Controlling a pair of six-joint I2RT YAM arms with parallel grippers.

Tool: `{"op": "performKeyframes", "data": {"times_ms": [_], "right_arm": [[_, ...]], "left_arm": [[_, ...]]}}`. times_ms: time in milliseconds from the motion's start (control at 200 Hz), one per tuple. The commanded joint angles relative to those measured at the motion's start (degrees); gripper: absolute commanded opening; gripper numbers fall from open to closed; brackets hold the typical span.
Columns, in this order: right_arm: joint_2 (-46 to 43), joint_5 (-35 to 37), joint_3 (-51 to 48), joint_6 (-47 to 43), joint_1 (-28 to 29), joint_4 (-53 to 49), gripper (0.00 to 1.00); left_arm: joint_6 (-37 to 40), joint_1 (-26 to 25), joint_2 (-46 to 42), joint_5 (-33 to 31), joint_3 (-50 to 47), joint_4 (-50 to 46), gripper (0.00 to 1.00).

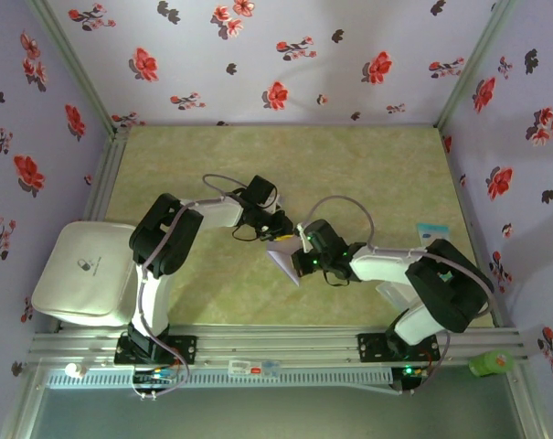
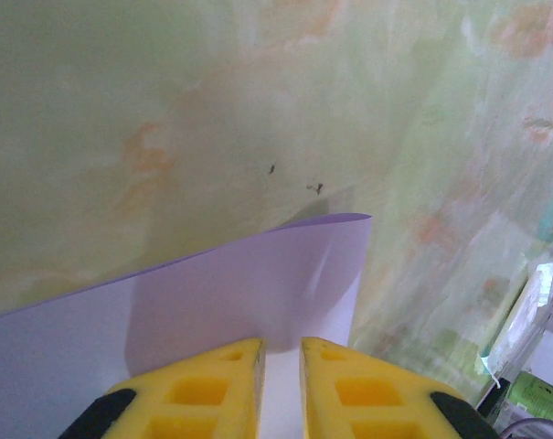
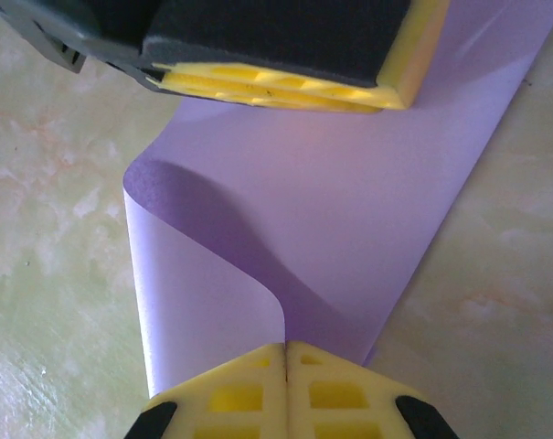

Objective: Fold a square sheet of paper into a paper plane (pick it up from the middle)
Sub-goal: Third fold the triangle at the center of the table.

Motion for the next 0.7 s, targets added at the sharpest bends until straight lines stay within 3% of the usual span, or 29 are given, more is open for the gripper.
{"op": "performKeyframes", "data": {"times_ms": [0,695], "right_arm": [[0.6,1.2,1.8,-1.3,-0.4,-1.1,0.00],[1.9,0.2,3.1,-1.7,-0.5,-3.1,0.00]], "left_arm": [[0.4,-0.5,-0.4,-1.8,-1.6,-4.4,0.19],[-0.3,-0.5,-1.2,-2.9,-2.5,-3.5,0.19]]}}
